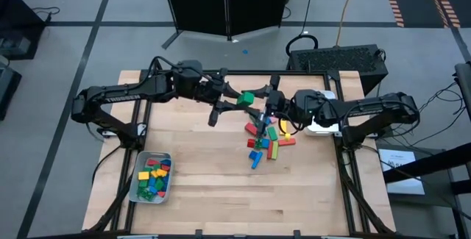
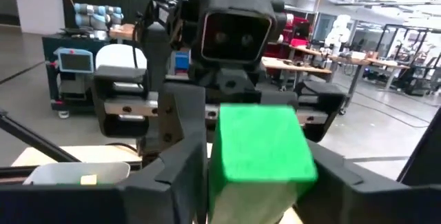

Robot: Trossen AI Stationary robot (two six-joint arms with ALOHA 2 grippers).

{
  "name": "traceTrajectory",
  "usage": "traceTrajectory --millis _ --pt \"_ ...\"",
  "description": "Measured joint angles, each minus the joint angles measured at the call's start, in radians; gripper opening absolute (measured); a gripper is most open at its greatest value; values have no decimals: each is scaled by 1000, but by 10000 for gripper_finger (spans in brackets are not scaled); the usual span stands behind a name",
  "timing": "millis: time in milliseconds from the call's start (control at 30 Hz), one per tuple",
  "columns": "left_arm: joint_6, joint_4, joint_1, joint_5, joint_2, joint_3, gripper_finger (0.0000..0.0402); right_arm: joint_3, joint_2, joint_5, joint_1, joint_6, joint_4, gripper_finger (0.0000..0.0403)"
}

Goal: Sort blocks by size
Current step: Put the green block into the white bin

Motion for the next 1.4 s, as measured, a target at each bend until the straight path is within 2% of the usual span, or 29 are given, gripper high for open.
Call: traceTrajectory --millis 133,433,567,700,833,867,933,1033,1100,1200,1267,1333,1400 --pt "21 3 0 12 0 0 118 0 0 -10 1 3 -14 109" --pt "16 2 -1 -4 -1 0 124 0 -1 -4 1 -10 -10 110" --pt "-11 -5 -1 -53 -1 0 163 0 -2 14 0 -28 -7 110" --pt "-38 -79 1 -151 -1 0 210 -2 -17 21 0 -38 8 110" --pt "-53 -191 5 -277 0 0 248 -1 -55 131 2 -32 -46 110" --pt "-52 -218 4 -311 0 0 254 1 -65 181 1 -16 -77 110" --pt "-51 -274 3 -376 0 0 261 0 -94 349 1 44 -212 110" --pt "-50 -343 5 -414 0 0 263 0 -137 612 -11 294 -549 110" --pt "-50 -370 5 -416 0 0 264 0 -158 677 -36 584 -839 110" --pt "-49 -386 4 -415 0 0 264 -6 -172 616 -96 1106 -1314 110" --pt "-49 -378 5 -415 0 0 264 -33 -170 559 -126 1399 -1546 110" --pt "-49 -374 5 -415 0 0 265 -77 -169 497 -136 1569 -1663 110" --pt "-49 -373 4 -415 0 0 265 -125 -169 435 -145 1623 -1671 110"
